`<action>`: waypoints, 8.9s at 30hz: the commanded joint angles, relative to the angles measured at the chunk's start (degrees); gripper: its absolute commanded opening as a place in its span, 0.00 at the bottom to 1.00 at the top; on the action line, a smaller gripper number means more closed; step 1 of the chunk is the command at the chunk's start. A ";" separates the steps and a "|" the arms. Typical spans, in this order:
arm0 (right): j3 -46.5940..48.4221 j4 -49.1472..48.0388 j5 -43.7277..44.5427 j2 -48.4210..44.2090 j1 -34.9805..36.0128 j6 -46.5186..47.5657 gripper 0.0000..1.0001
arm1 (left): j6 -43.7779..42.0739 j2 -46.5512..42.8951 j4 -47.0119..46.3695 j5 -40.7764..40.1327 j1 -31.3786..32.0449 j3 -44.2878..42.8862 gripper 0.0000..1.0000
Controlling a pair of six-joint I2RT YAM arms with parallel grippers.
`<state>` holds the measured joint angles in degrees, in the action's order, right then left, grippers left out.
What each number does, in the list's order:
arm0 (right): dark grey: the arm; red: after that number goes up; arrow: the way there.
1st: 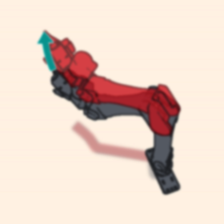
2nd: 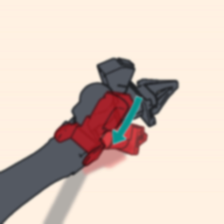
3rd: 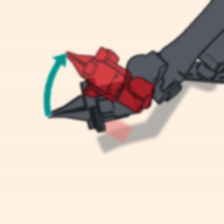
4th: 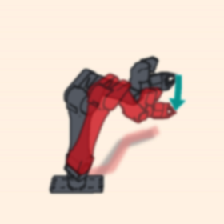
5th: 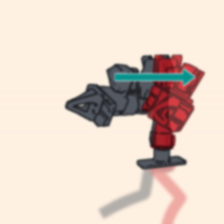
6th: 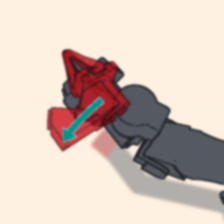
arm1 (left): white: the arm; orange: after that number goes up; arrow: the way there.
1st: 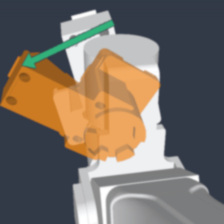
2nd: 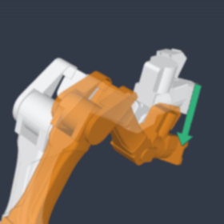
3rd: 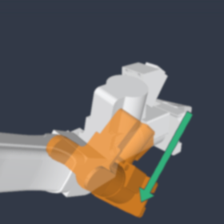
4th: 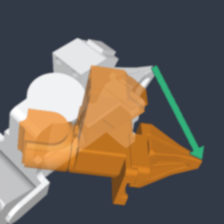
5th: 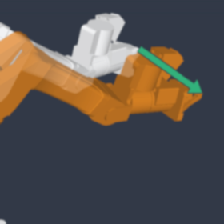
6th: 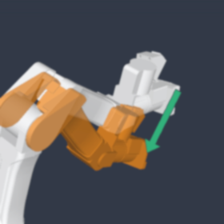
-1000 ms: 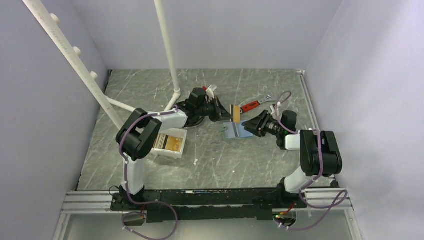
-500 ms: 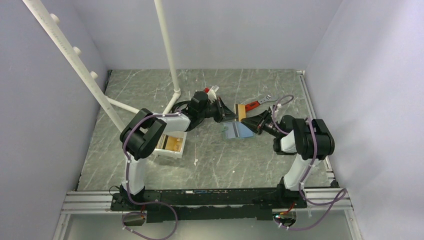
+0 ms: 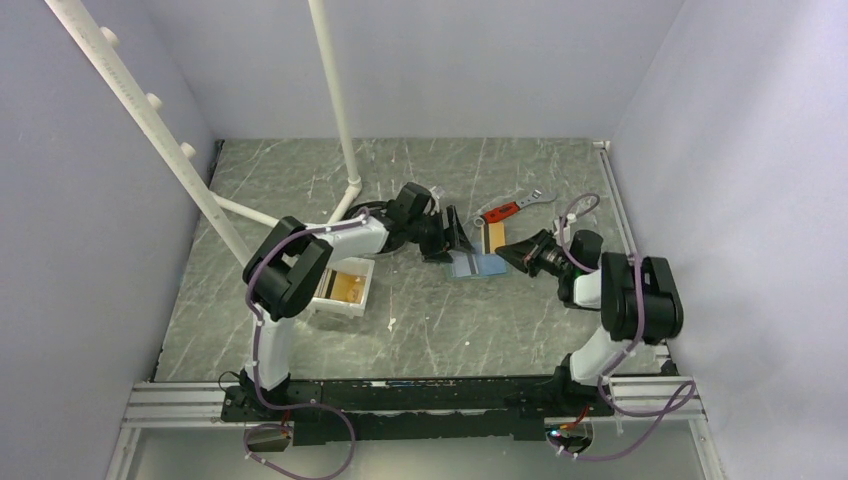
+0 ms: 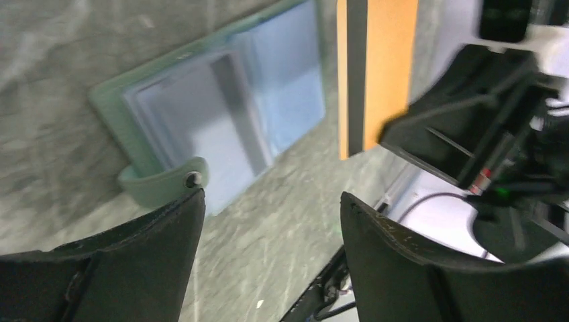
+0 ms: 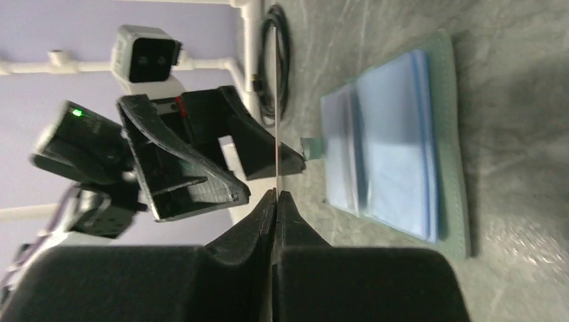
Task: Put the credit cards into the card holder
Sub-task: Insert the credit card into the card holder.
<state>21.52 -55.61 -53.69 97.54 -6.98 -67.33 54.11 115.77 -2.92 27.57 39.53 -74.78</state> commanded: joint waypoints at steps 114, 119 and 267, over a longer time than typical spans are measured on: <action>20.70 51.15 22.52 -2.72 12.15 42.61 0.00 | -25.98 19.23 45.08 -35.39 3.78 -26.10 0.43; 21.66 51.80 24.37 -2.09 12.56 43.07 0.00 | -25.89 19.17 45.02 -35.27 3.77 -26.10 0.42; 16.18 38.50 16.08 -2.02 18.42 34.62 0.24 | -17.54 9.99 32.60 -14.73 3.60 -15.09 0.34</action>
<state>37.89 -11.29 -34.70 95.98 10.52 -31.16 36.67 122.50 29.39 12.84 41.71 -89.71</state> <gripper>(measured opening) 0.241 0.351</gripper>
